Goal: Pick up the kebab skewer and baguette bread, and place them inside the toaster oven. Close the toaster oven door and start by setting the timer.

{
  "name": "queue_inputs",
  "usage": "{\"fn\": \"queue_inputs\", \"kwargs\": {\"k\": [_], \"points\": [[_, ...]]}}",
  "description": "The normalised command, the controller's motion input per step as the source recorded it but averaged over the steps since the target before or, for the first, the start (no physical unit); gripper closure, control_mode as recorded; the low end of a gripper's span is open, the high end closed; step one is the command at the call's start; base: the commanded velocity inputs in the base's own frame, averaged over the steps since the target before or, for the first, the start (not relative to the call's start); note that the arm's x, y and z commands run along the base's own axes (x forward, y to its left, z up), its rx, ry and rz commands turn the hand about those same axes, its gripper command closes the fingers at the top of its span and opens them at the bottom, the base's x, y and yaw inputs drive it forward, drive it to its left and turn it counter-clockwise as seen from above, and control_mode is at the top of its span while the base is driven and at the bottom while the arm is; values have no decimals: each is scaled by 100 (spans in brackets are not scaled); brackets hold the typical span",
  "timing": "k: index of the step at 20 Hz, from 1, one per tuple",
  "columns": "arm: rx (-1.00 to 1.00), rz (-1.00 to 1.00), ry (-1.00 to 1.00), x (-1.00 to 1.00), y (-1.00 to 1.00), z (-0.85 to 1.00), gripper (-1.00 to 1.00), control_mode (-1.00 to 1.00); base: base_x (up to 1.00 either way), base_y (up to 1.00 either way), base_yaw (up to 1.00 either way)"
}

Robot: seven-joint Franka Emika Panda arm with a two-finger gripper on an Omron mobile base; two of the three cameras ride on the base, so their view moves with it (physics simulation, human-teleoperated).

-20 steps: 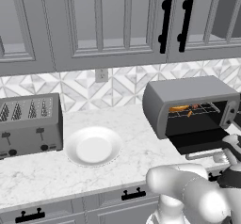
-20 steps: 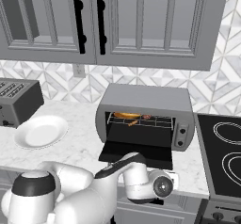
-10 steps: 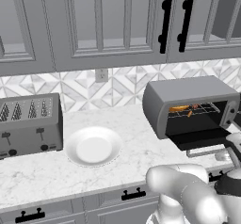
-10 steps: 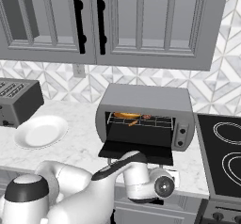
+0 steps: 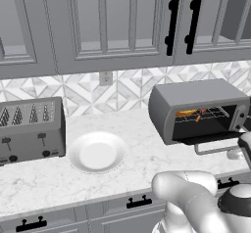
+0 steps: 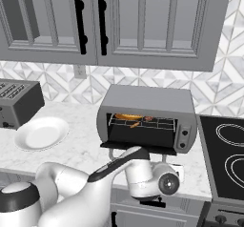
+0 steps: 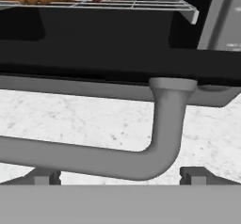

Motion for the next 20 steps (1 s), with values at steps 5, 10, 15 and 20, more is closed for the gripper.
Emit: {"fn": "queue_inputs", "kwargs": {"k": [5,10,15,20], "points": [[2,0,-5,26,0,50,-100,-100,0,0,0],[2,0,-3,33,0,53,-100,-100,0,0,0],[1,0,-2,33,0,42,-100,-100,0,0,0],[1,0,0,34,0,31,-100,-100,0,0,0]]}}
